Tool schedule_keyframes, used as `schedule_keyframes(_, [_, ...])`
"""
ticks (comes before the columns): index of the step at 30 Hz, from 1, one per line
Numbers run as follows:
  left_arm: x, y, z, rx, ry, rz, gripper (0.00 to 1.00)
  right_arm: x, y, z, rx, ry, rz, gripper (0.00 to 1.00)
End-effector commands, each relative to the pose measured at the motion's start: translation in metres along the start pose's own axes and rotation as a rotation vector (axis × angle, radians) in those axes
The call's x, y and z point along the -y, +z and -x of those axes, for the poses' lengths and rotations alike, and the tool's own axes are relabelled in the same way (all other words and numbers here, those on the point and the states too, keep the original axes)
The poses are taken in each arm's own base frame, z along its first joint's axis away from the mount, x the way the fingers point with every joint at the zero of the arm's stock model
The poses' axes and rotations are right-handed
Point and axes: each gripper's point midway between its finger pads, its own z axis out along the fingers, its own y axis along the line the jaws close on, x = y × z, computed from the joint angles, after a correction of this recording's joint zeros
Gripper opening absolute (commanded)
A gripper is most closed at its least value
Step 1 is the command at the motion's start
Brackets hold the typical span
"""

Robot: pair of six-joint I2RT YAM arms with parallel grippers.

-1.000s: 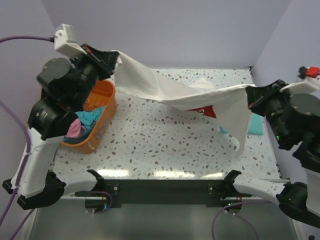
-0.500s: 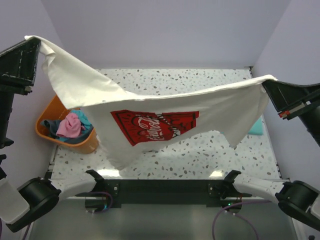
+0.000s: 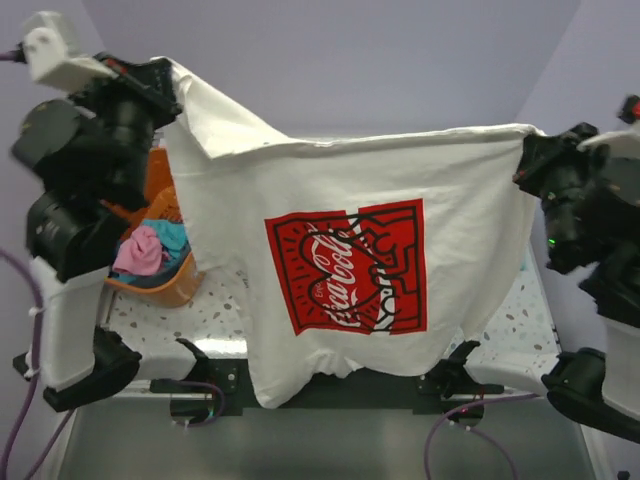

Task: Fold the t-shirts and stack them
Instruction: Flatten the tshirt out

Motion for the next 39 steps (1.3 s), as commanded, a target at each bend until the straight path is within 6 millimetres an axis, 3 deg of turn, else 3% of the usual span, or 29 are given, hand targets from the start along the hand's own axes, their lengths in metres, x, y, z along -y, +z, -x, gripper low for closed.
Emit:
schedule_keyframes(1, [-0.038, 0.048, -0.068, -0.078, 0.211, 0.283, 0.00, 0.021, 0.040, -0.019, 0.069, -0.252, -0.370, 0.00])
schedule_keyframes(2, [-0.039, 0.063, -0.089, -0.112, 0.242, 0.294, 0.00, 0.017, 0.053, -0.025, 0.087, -0.253, -0.387, 0.00])
schedule_keyframes(3, [-0.047, 0.071, -0.093, -0.117, 0.249, 0.320, 0.00, 0.017, 0.063, -0.032, 0.077, -0.283, -0.397, 0.00])
schedule_keyframes(4, [-0.047, 0.087, -0.117, -0.168, 0.265, 0.291, 0.00, 0.009, 0.076, -0.042, 0.052, -0.271, -0.342, 0.00])
schedule_keyframes(5, [-0.054, 0.094, -0.123, -0.183, 0.258, 0.305, 0.00, 0.026, 0.090, -0.043, 0.043, -0.283, -0.396, 0.00])
schedule_keyframes(8, [-0.086, 0.115, -0.138, -0.215, 0.267, 0.385, 0.00, 0.025, 0.133, -0.077, -0.075, -0.334, -0.352, 0.00])
schedule_keyframes(10, [-0.095, 0.120, -0.145, -0.234, 0.279, 0.400, 0.00, 0.022, 0.154, -0.098, -0.140, -0.330, -0.325, 0.00])
schedule_keyframes(13, [-0.101, 0.122, -0.151, -0.253, 0.295, 0.412, 0.00, 0.016, 0.161, -0.116, -0.204, -0.319, -0.260, 0.00])
schedule_keyframes(16, [-0.094, 0.114, -0.141, -0.255, 0.282, 0.373, 0.00, 0.005, 0.155, -0.110, -0.190, -0.277, -0.185, 0.00])
schedule_keyframes(18, [-0.087, 0.108, -0.133, -0.249, 0.262, 0.340, 0.00, 0.000, 0.137, -0.092, -0.162, -0.242, -0.134, 0.00])
schedule_keyframes(23, [-0.057, 0.067, -0.082, -0.193, 0.166, 0.189, 0.00, -0.008, 0.075, -0.044, -0.093, -0.157, 0.006, 0.00])
schedule_keyframes(24, [-0.052, 0.051, -0.062, -0.162, 0.136, 0.162, 0.00, -0.012, 0.063, -0.036, -0.086, -0.138, 0.047, 0.00])
schedule_keyframes(26, [-0.044, 0.033, -0.050, -0.153, 0.107, 0.109, 0.00, -0.011, 0.043, -0.032, -0.100, -0.120, 0.086, 0.00])
schedule_keyframes(27, [-0.039, 0.011, -0.028, -0.115, 0.073, 0.072, 0.00, -0.012, 0.025, -0.022, -0.082, -0.094, 0.122, 0.00])
schedule_keyframes(29, [-0.033, -0.008, -0.016, -0.099, 0.044, 0.020, 0.00, -0.018, 0.003, -0.022, -0.106, -0.074, 0.206, 0.00])
schedule_keyframes(30, [-0.029, -0.029, 0.003, -0.062, 0.020, -0.016, 0.00, -0.019, -0.018, -0.010, -0.080, -0.039, 0.249, 0.00])
schedule_keyframes(32, [-0.024, -0.049, 0.023, -0.023, -0.007, -0.058, 0.00, -0.023, -0.040, -0.005, -0.082, -0.013, 0.319, 0.00])
schedule_keyframes(34, [-0.016, -0.075, 0.047, 0.025, -0.036, -0.122, 0.00, -0.020, -0.067, 0.012, -0.033, 0.028, 0.360, 0.00])
schedule_keyframes(37, [-0.001, -0.093, 0.068, 0.055, -0.054, -0.206, 0.00, -0.016, -0.094, 0.034, 0.031, 0.059, 0.395, 0.00])
schedule_keyframes(39, [0.004, -0.092, 0.071, 0.057, -0.056, -0.221, 0.00, -0.015, -0.102, 0.045, 0.064, 0.068, 0.408, 0.00])
